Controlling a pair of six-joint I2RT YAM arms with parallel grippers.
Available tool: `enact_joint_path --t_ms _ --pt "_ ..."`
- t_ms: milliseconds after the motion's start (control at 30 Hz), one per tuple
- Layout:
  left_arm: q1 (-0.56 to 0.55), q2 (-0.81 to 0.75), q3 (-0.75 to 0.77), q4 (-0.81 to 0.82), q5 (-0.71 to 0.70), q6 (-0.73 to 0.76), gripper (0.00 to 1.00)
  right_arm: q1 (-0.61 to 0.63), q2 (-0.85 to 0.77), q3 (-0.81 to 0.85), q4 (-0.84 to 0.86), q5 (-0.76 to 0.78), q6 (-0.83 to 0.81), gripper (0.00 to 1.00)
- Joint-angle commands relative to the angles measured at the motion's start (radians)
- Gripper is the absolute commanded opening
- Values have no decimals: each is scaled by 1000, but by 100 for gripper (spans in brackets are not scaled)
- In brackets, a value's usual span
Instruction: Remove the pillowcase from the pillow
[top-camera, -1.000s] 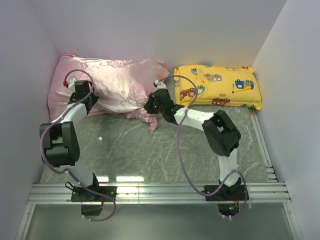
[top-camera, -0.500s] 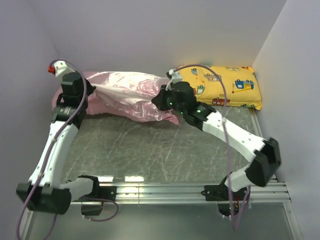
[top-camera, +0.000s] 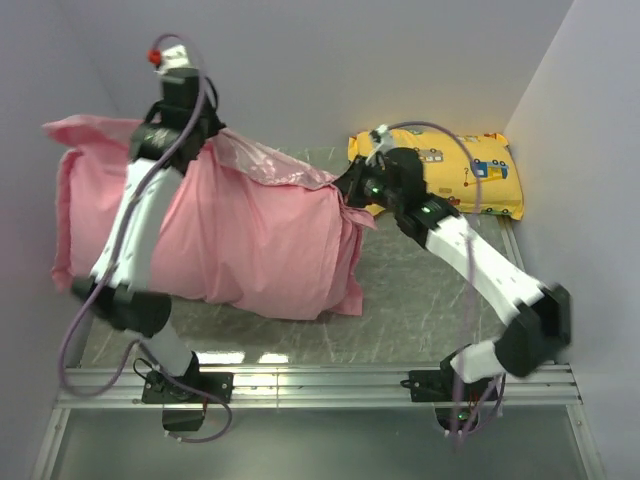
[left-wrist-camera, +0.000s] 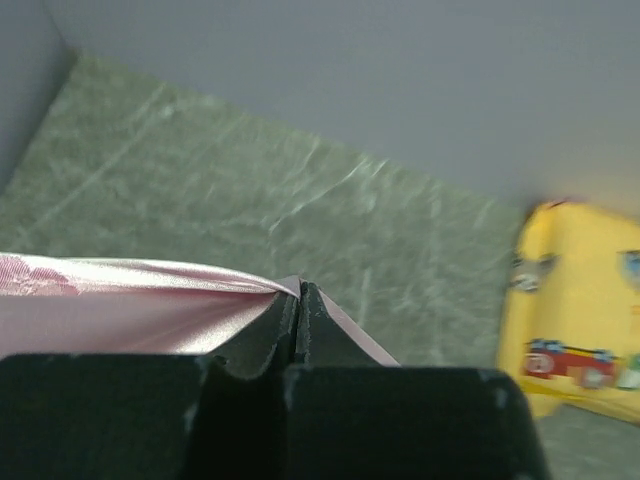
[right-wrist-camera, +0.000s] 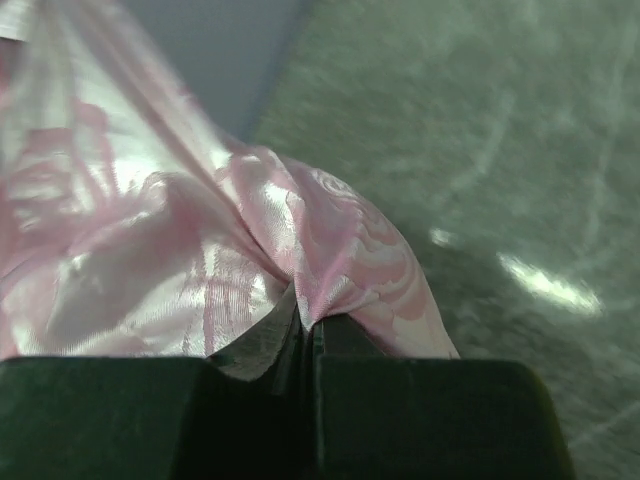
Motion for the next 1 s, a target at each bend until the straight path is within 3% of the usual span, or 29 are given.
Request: enact_joint_path --t_ms 0,133,267,300,333,367,400,467,533,667,967 --pt "18 212 -24 23 15 26 0 -46 246 -21 -28 -84 39 0" --pt "14 272 -163 123 104 -6 0 -47 445 2 -8 -98 59 0" --pt "6 249 -251 200 141 -7 4 -52 472 19 -23 -17 41 0" --pt "3 236 -248 210 140 0 9 -55 470 28 -38 -4 36 0" --pt "-9 220 -247 218 137 6 26 -59 458 39 -57 5 30 2" --pt "-15 178 -239 232 136 19 36 -66 447 53 -61 20 25 11" --pt "-21 154 -231 242 132 23 55 -69 434 60 -64 30 22 16" --pt "-41 111 -207 236 132 33 69 -73 389 97 -90 45 13 35" --pt "-67 52 -176 207 117 58 80 -75 340 129 -135 80 2 43" --pt "-193 -89 -258 175 40 95 86 -75 245 192 -189 177 -30 63" --pt "-599 -329 -628 115 -212 1 87 -82 -2 101 -207 248 -41 71"
